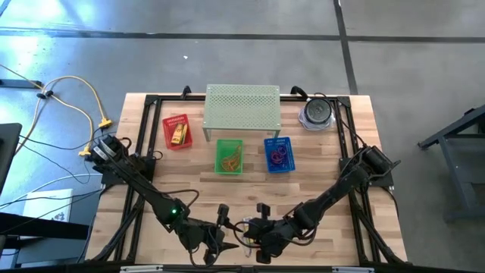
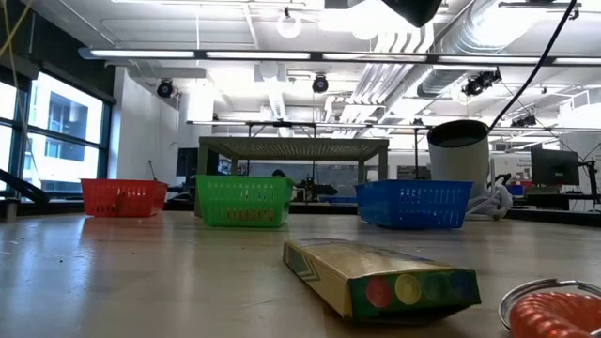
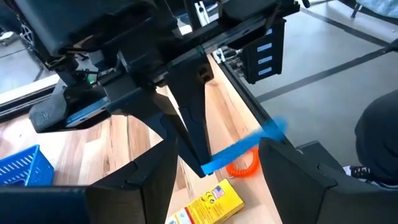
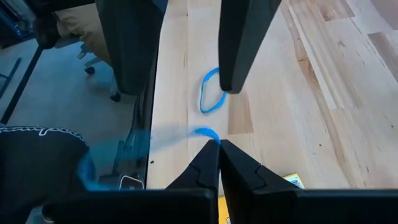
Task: Pick & Place Office Desk Supplies
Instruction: Put the blue rubber band into the green bin
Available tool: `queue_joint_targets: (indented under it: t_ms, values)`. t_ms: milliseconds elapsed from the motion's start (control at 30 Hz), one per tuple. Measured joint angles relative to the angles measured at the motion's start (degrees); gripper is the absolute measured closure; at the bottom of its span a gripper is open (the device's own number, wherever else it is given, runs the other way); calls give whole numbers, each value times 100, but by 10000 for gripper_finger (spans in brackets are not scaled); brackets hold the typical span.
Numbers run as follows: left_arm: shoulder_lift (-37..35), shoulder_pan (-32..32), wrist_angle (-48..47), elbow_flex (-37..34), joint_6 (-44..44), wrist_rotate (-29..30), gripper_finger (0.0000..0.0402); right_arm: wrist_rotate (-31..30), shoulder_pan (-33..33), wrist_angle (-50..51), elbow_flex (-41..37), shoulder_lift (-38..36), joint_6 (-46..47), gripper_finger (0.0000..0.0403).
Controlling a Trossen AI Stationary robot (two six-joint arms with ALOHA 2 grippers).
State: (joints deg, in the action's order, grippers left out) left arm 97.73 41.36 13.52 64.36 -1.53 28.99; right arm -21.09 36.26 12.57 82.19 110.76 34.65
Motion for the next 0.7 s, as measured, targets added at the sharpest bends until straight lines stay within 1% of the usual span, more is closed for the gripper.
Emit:
queue_joint_targets:
  t_ms: [233, 333, 467, 533, 700]
  values:
    - [143, 4, 16, -10, -296, -10, 186, 23, -96, -136, 2, -4, -4, 400]
    - [223, 18, 87, -7, -594, -17, 186, 110, -147, -171, 2, -4, -2, 400]
    - [352, 73, 108, -9, -1291, 35, 186, 399, -220, -239, 2, -4, -2, 400]
    - [378, 116, 154, -9, -1500, 50, 186, 470, -242, -277, 2, -4, -2, 400]
    - [413, 188, 205, -9, -1941, 298, 186, 668, -309, -391, 2, -4, -2, 400]
